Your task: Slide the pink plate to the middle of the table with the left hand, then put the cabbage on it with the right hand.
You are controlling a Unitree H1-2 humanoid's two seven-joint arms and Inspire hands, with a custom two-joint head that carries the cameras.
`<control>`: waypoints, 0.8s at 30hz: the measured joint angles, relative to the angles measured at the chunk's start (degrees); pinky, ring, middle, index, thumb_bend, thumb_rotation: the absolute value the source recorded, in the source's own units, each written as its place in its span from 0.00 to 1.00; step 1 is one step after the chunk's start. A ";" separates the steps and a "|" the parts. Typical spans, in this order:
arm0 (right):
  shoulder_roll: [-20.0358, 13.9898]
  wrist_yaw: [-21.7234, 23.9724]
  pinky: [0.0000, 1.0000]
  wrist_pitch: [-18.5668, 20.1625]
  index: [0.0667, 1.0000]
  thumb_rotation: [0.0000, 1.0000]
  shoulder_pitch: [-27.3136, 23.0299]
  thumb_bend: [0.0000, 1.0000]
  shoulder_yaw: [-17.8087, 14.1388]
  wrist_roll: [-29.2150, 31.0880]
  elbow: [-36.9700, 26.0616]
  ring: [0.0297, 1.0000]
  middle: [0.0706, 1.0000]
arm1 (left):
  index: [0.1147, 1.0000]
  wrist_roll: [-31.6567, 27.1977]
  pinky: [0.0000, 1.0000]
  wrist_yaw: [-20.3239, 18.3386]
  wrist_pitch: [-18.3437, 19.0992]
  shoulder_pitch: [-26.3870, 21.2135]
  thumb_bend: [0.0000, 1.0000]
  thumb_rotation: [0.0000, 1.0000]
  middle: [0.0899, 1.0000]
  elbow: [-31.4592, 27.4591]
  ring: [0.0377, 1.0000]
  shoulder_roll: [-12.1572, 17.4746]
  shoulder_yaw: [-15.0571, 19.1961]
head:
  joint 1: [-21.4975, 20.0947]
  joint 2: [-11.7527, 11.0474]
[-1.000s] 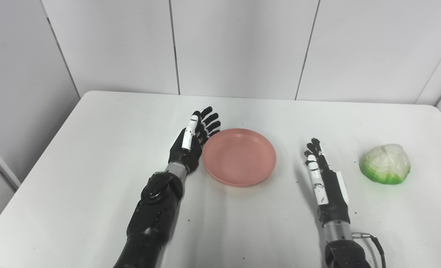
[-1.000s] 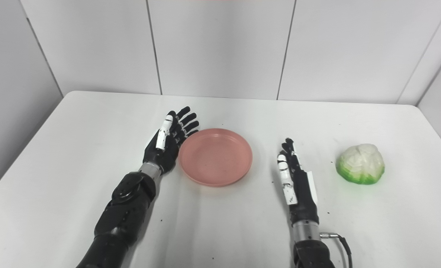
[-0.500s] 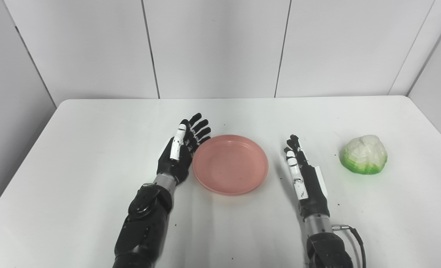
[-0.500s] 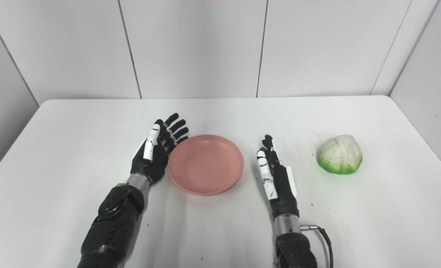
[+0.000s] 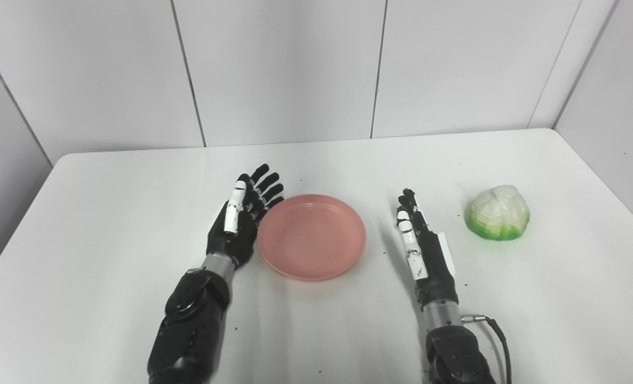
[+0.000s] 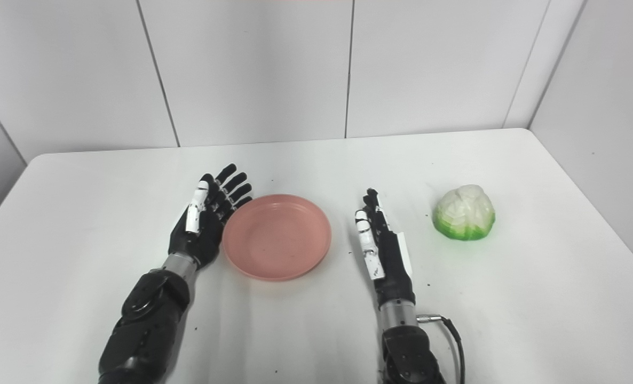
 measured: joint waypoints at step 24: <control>-8.44 -7.03 0.82 1.52 0.90 0.75 -10.96 0.78 -0.15 -22.43 -6.40 0.86 0.87 | 0.89 -2.05 0.90 -5.80 -4.16 -4.10 0.41 1.00 0.90 9.64 0.90 3.03 3.12 | -10.91 -3.96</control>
